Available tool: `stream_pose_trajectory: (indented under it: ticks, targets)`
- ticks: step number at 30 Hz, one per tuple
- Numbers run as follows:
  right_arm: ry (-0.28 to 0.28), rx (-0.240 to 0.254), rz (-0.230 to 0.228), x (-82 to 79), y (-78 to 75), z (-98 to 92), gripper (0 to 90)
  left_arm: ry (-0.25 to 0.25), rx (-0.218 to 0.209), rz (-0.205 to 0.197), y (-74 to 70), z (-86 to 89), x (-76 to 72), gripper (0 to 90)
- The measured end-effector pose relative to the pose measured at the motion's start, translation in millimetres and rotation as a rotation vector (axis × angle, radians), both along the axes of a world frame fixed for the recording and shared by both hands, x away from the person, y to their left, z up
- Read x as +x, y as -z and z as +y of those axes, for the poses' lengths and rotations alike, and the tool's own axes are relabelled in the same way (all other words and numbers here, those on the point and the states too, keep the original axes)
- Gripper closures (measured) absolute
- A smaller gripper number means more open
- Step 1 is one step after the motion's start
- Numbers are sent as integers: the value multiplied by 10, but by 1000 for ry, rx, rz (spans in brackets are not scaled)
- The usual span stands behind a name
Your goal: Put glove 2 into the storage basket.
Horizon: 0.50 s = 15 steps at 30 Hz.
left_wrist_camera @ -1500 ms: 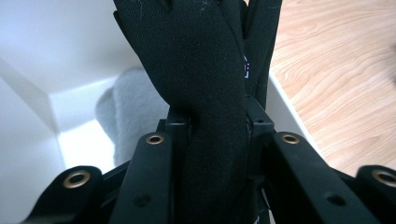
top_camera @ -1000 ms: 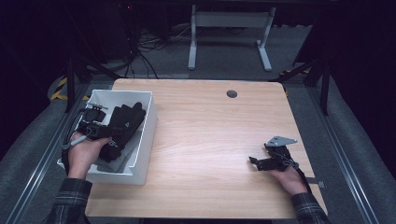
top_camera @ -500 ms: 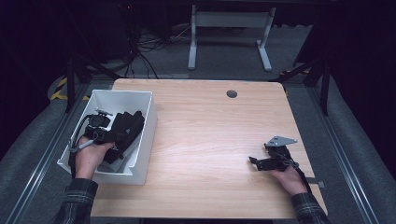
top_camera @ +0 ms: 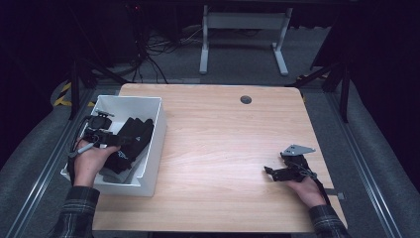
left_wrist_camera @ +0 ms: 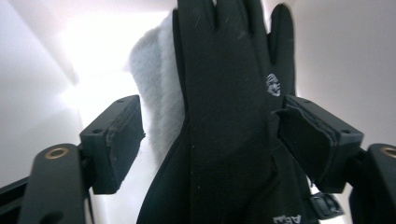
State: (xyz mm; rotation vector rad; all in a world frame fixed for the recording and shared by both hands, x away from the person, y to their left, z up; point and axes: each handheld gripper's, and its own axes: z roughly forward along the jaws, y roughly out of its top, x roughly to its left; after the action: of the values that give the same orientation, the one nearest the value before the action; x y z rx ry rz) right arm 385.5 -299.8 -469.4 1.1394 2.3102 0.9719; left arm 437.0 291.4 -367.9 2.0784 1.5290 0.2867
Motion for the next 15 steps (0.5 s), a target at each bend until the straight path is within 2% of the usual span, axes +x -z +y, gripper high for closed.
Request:
stream_pose_trajectory:
  ticks: [6,9,15]
  targets:
    - [0,0,1,0,0,0,103,41,-28,-56,-205,-73,-52,201]
    - [0,0,0,0,0,0,103,81,-54,-81,-328,-148,-72,193]
    - [0,0,0,0,0,0,103,144,-82,-125,-487,-325,-104,185]
